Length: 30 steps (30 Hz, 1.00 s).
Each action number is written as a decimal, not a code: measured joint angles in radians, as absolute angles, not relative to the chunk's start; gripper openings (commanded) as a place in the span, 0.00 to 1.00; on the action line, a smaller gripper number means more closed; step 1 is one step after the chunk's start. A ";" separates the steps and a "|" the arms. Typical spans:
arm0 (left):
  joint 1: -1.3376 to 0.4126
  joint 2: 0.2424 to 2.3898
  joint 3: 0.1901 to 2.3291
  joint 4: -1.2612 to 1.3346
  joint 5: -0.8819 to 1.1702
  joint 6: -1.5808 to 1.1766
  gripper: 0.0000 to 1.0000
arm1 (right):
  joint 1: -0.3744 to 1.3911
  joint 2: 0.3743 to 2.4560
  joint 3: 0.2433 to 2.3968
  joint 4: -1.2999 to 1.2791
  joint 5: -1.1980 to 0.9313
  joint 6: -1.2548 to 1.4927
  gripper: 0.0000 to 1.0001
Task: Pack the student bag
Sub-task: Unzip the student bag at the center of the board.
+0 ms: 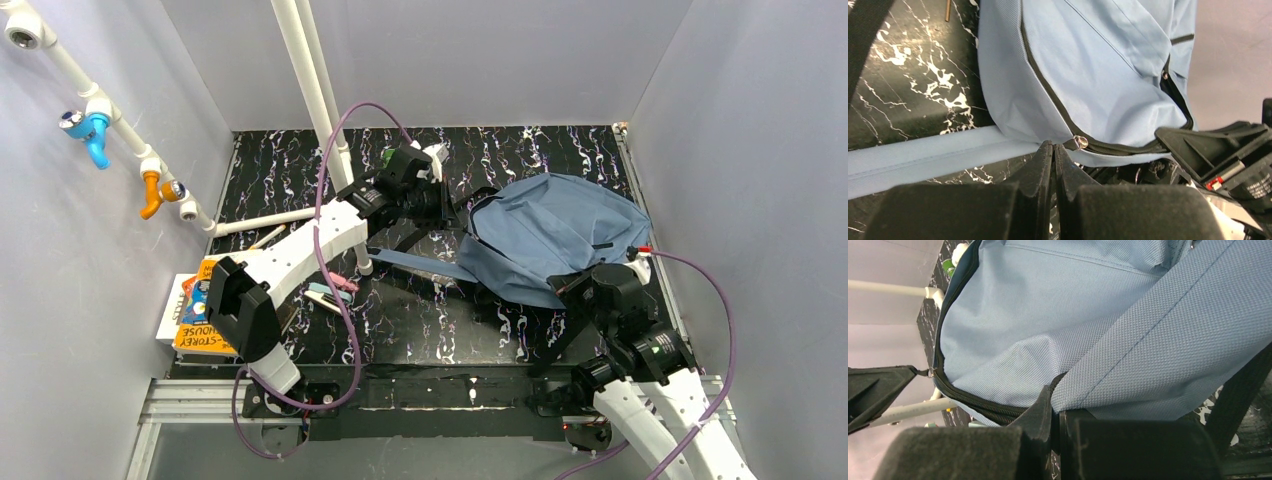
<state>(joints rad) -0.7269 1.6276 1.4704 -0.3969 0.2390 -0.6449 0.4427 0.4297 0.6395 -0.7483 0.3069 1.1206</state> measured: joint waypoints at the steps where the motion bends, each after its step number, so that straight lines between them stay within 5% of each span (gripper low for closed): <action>1: -0.724 1.637 1.486 -0.406 0.224 -0.644 0.00 | 0.443 0.422 0.640 -0.756 0.313 1.121 0.01; 8: -0.683 1.671 1.516 -0.416 0.269 -0.663 0.00 | 0.443 0.386 0.641 -0.781 0.354 1.100 0.01; 9: -0.682 1.671 1.516 -0.410 0.285 -0.668 0.00 | 0.443 0.389 0.645 -0.789 0.358 1.089 0.08; 13: -0.677 1.671 1.509 -0.376 0.335 -0.684 0.00 | 0.443 0.418 0.674 -0.807 0.349 1.003 0.62; 15: -0.664 1.670 1.484 -0.341 0.358 -0.696 0.00 | 0.440 0.460 0.691 -0.820 0.290 0.884 0.76; 20: -0.636 1.670 1.412 -0.297 0.387 -0.717 0.00 | 0.439 0.593 0.733 -0.834 0.079 0.701 0.85; 30: -0.639 1.660 1.332 -0.222 0.462 -0.764 0.00 | 0.455 0.800 0.870 -0.723 -0.192 0.436 0.83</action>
